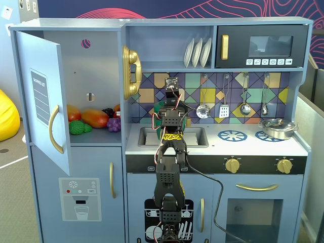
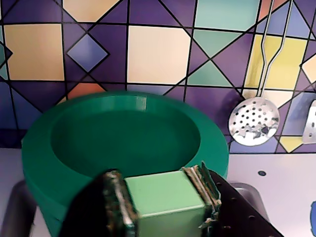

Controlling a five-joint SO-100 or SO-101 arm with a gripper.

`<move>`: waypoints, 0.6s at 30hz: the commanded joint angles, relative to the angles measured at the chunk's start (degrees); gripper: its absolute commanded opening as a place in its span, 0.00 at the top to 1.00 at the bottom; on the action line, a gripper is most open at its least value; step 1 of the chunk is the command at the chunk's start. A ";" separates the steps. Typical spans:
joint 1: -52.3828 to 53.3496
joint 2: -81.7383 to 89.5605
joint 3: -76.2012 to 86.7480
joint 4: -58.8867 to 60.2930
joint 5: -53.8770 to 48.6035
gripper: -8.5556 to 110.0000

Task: Pick up the lid from the counter and put it on the green recipient

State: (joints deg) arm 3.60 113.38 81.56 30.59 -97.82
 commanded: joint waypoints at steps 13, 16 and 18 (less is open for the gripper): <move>-1.23 3.87 -3.43 -2.99 0.53 0.65; -1.49 7.47 -3.60 -2.11 0.26 0.65; -1.67 10.90 -3.08 0.70 -0.62 0.65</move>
State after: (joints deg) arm 2.99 116.98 81.56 29.53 -97.12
